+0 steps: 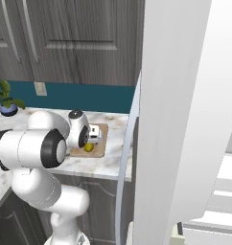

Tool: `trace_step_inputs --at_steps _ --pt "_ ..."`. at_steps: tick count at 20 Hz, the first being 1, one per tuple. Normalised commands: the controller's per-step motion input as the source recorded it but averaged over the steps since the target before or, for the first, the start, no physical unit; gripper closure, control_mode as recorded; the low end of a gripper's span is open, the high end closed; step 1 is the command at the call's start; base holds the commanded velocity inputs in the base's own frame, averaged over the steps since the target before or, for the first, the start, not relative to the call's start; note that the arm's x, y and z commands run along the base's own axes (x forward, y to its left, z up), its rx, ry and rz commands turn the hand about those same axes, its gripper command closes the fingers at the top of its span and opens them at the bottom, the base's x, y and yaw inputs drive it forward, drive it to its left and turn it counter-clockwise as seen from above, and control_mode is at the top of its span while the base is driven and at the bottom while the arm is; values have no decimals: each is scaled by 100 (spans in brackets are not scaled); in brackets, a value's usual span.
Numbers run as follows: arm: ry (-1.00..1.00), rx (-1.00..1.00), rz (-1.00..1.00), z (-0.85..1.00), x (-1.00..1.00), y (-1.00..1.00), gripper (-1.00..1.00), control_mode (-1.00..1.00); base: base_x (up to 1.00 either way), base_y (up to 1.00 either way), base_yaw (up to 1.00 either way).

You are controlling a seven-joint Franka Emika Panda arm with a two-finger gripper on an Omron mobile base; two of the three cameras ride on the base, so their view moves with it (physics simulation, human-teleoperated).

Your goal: Retrieve a lemon from the fridge and place it on the cutting board with the fish.

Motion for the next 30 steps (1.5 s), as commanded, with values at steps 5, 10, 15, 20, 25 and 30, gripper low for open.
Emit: trace_step_inputs --at_steps 5,10,15,20,25,30 --pt "0 0 0 43 -7 0 -100 -100 0 0 0" --pt "0 0 0 18 -41 0 -100 -100 0 0 0" --pt "-2 0 0 26 -75 -1 -100 -100 0 0 0" --pt "-11 0 0 78 -63 -1 -100 -100 0 0 0" --pt "-7 0 -2 76 -63 -1 -100 -100 0 0 0" --pt "4 7 -18 66 -41 -8 -100 -100 0 0 0"
